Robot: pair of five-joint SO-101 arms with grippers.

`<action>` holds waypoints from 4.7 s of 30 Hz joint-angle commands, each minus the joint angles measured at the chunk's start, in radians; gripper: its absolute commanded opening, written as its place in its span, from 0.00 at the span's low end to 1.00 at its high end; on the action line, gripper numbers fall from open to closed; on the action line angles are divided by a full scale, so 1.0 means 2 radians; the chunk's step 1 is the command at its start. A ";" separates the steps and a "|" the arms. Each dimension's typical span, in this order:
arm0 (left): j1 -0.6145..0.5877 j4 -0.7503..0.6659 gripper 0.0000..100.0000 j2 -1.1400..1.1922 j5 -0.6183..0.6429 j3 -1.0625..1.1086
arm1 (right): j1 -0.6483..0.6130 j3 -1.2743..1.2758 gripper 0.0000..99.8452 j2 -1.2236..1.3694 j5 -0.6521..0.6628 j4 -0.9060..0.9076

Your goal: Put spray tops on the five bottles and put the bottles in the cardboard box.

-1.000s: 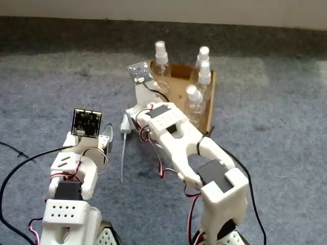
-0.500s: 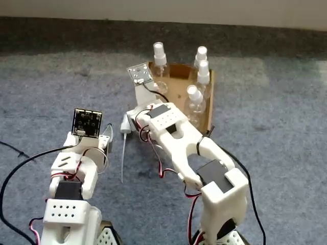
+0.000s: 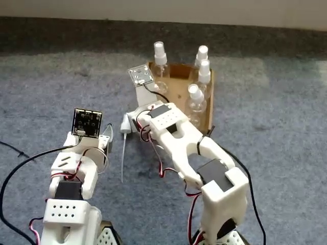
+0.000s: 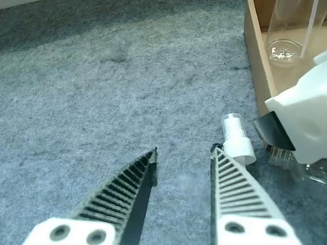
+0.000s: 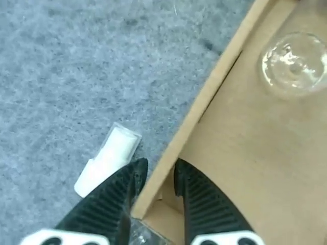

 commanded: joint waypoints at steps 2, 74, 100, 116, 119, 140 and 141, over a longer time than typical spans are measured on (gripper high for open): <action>-0.004 -0.011 0.16 -0.005 0.002 -0.001 | 0.013 0.002 0.05 -0.008 0.001 0.006; -0.004 -0.011 0.16 -0.005 0.002 -0.001 | -0.048 -0.344 0.30 -0.008 0.001 0.268; -0.357 -0.041 0.16 0.001 -0.001 -0.066 | -0.119 -0.360 0.14 -0.007 0.001 0.386; -0.328 0.310 0.16 0.392 -0.158 -0.537 | -0.131 0.035 0.14 -0.175 0.002 0.081; -0.329 0.354 0.16 0.493 -0.174 -0.628 | -0.130 0.108 0.14 -0.199 0.025 0.033; -0.325 0.383 0.17 0.565 -0.174 -0.688 | -0.088 0.189 0.14 -0.206 0.033 -0.128; -0.325 0.383 0.17 0.565 -0.174 -0.688 | -0.088 0.194 0.14 -0.206 0.033 -0.128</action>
